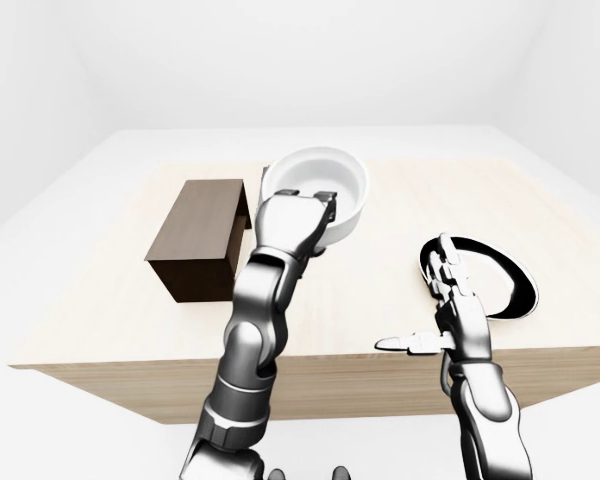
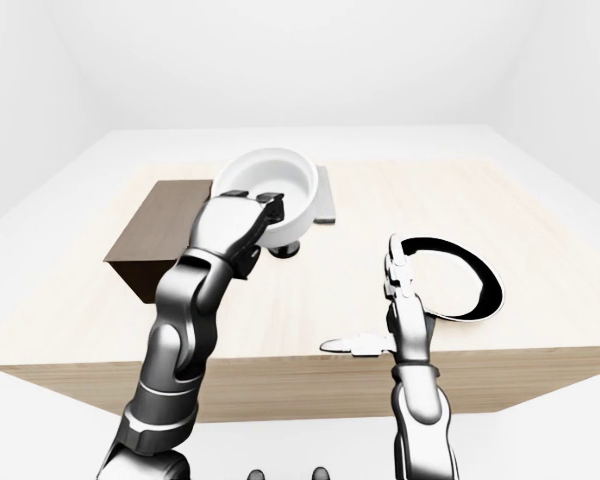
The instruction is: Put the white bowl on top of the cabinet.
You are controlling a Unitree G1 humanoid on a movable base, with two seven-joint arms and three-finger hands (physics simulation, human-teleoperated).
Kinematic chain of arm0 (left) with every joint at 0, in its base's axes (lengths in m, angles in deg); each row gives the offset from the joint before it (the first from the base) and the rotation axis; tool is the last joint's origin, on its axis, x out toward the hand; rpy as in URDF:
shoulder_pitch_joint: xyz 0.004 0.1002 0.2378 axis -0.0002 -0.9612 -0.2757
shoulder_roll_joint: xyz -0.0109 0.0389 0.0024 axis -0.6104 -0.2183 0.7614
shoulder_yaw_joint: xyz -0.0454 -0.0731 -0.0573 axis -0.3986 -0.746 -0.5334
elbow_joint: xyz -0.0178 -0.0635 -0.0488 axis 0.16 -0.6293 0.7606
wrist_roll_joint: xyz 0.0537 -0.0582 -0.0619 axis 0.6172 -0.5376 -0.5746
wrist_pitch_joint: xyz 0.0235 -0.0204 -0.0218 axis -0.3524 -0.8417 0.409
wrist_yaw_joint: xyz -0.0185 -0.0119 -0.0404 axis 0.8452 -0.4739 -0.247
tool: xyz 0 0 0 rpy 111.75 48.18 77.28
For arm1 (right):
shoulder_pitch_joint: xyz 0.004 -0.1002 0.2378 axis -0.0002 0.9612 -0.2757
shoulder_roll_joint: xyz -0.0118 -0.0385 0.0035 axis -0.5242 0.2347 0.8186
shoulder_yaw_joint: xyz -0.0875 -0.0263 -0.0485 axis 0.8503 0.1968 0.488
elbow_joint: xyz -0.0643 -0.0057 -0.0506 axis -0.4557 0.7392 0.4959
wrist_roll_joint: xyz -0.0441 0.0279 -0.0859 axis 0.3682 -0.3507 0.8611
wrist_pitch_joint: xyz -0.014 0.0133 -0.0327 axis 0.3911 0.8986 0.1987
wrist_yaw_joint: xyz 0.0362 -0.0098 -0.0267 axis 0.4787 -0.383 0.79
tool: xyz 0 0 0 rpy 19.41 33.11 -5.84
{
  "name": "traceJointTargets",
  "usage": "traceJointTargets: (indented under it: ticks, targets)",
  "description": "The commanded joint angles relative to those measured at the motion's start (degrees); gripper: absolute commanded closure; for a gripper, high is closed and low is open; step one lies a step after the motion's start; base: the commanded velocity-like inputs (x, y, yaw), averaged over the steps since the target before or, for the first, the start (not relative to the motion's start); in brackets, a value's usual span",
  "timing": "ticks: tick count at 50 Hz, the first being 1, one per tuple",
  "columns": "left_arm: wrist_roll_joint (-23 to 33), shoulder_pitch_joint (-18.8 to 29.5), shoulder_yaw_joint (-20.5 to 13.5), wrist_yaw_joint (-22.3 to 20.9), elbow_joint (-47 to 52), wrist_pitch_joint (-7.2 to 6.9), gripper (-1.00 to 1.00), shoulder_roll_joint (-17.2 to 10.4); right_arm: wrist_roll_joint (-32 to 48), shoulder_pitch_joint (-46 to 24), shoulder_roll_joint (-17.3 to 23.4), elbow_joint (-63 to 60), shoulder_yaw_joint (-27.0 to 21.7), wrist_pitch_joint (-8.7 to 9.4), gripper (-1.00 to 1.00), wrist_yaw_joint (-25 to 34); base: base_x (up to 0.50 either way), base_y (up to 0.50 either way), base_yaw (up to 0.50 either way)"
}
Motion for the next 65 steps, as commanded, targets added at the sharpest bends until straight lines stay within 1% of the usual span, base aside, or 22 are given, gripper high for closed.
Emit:
traceJointTargets:
  ticks: [1,2,5,6,8,12,15,17,18,19,22,27,36,39,45,51,59,65]
  targets:
    - [2.83,1.18,-2.2,-2.47,7.8,0.0,1.0,-1.91,0.25,0.41,-0.12,-0.35,0.32,-0.12,-1.0,0.09,0.0,0.0,0.0]
    - [2.56,1.54,-3.1,-2.92,8.35,0.0,1.0,-2.69,0.29,0.47,-0.15,-0.4,0.38,-0.15,-1.0,0.1,0.0,0.0,0.0]
    - [1.81,2.0,-4.41,-4.18,10.03,0.0,1.0,-4.04,0.35,0.54,-0.17,-0.43,0.46,-0.22,-1.0,0.08,0.0,0.0,0.0]
    - [1.36,2.58,-5.44,-5.23,11.28,0.0,1.0,-4.86,0.4,0.64,-0.2,-0.46,0.53,-0.31,-1.0,0.07,0.0,0.0,0.0]
    - [1.02,2.79,-5.71,-5.94,11.93,0.0,1.0,-5.41,0.48,0.59,-0.21,-0.28,0.59,-0.45,-1.0,0.0,0.0,0.0,0.0]
    - [0.94,5.1,-7.69,-10.33,16.3,0.0,1.0,-7.43,0.67,0.35,-0.14,0.04,0.77,-0.46,-1.0,-0.19,0.0,0.0,0.0]
    - [0.43,5.58,-8.57,-11.15,17.24,0.0,1.0,-8.49,0.86,0.11,-0.11,0.71,0.93,-0.81,-1.0,-0.33,0.0,0.0,0.0]
    - [0.35,5.6,-8.52,-11.16,17.26,0.0,1.0,-8.62,0.86,0.1,-0.1,0.74,0.95,-0.83,-1.0,-0.36,0.0,0.0,0.0]
    - [-0.04,5.99,-9.28,-11.89,17.78,0.0,1.0,-9.45,1.03,-0.07,-0.09,1.07,1.1,-0.82,-1.0,-0.46,0.0,0.0,0.0]
    - [-0.1,6.01,-9.28,-11.89,17.81,0.0,1.0,-9.56,1.03,-0.08,-0.08,1.1,1.12,-0.83,-1.0,-0.48,0.0,0.0,0.0]
    - [-0.36,7.55,-10.51,-11.89,19.06,0.0,1.0,-11.04,1.12,0.12,-0.07,0.9,1.33,-0.73,-1.0,-0.5,0.0,0.0,0.0]
    - [-1.14,8.02,-11.72,-11.89,20.28,0.0,1.0,-13.06,1.26,0.07,-0.06,1.29,1.58,-0.93,-1.0,-0.64,0.0,0.0,0.0]
    - [-1.79,10.3,-14.13,-11.89,22.28,0.0,1.0,-16.62,1.28,0.19,-0.04,1.29,1.7,-1.13,-1.0,-0.7,0.0,0.0,0.0]
    - [-2.14,10.37,-14.53,-11.89,22.51,0.0,1.0,-17.2,1.4,0.09,-0.05,1.61,1.78,-1.31,-1.0,-0.81,0.0,0.0,0.0]
    - [-3.37,9.89,-15.67,-11.89,23.08,0.0,1.0,-18.9,1.39,0.1,-0.02,1.43,1.85,-1.15,-1.0,-0.84,0.0,0.0,0.0]
    - [-3.94,9.11,-16.21,-11.89,23.19,0.0,1.0,-19.96,1.56,0.18,-0.02,1.51,1.97,-1.32,-1.0,-0.87,0.0,0.0,0.0]
    - [-7.18,6.11,-17.65,-11.89,22.16,0.0,1.0,-21.25,1.52,0.2,-0.02,1.59,1.92,-1.43,-1.0,-0.85,0.0,0.0,0.0]
    - [-8.25,4.38,-18.36,-11.89,22.92,0.0,1.0,-22.19,1.9,0.41,-0.13,1.89,2.34,-1.91,-1.0,-1.15,0.0,0.0,0.0]
